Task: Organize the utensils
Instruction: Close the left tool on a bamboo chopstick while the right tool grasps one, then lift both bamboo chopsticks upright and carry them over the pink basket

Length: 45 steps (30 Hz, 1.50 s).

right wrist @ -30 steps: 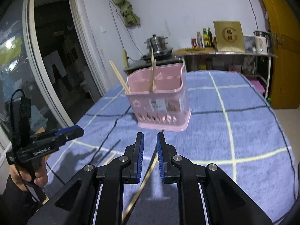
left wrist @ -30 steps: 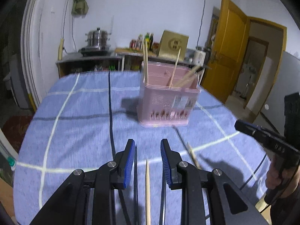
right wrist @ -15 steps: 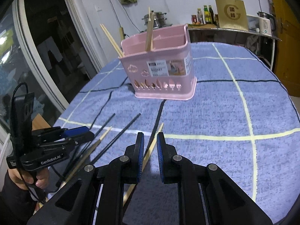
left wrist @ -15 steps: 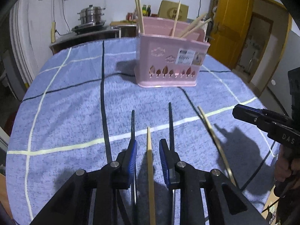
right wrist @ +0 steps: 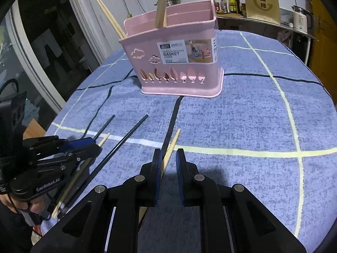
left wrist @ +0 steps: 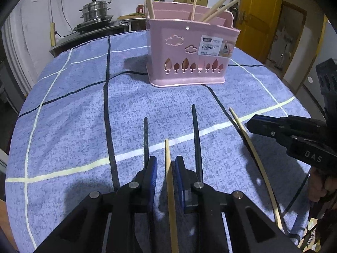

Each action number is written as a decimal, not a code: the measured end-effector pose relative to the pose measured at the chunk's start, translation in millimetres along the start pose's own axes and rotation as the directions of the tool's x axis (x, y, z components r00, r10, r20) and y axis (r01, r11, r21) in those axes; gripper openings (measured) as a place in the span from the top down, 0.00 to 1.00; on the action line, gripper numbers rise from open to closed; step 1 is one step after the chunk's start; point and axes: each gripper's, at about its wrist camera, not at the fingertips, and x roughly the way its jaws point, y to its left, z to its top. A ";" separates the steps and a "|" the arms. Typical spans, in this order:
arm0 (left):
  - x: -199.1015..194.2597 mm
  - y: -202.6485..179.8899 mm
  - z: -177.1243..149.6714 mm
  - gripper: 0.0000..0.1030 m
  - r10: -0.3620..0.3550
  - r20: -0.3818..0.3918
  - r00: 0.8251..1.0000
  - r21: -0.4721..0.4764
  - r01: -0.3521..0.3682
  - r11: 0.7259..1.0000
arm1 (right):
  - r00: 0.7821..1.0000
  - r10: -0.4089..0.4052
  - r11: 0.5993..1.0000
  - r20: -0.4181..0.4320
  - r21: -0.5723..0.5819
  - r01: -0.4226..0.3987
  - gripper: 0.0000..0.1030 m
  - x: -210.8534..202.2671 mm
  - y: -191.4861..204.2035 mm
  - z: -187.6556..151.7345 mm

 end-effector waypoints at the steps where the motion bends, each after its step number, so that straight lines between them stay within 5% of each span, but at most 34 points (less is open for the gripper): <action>1: 1.9 -0.7 -0.1 0.83 0.004 -0.003 1.000 0.003 -0.004 1.000 | 1.000 -0.005 1.000 -0.006 -0.001 0.005 0.86 2.2 0.4 0.7; 19: 9.8 -13.6 8.9 0.83 0.068 -0.024 0.997 0.090 -0.065 0.994 | 0.988 -0.144 0.985 -0.050 -0.102 0.139 0.91 24.4 19.6 11.9; 27: 11.8 -19.5 10.5 0.95 0.060 -0.020 0.998 0.103 -0.057 0.993 | 0.990 -0.130 0.988 -0.055 -0.086 0.125 0.95 25.1 15.7 13.9; 35: 9.2 -17.0 15.4 0.95 0.040 -0.024 0.999 0.070 -0.038 0.997 | 0.993 -0.113 0.992 -0.021 -0.066 0.112 0.95 5.7 6.5 16.8; 45: -32.3 -15.1 43.7 0.95 0.023 0.071 0.997 0.054 -0.027 0.998 | 0.993 -0.084 0.994 0.081 -0.060 0.089 0.95 -33.1 6.3 39.5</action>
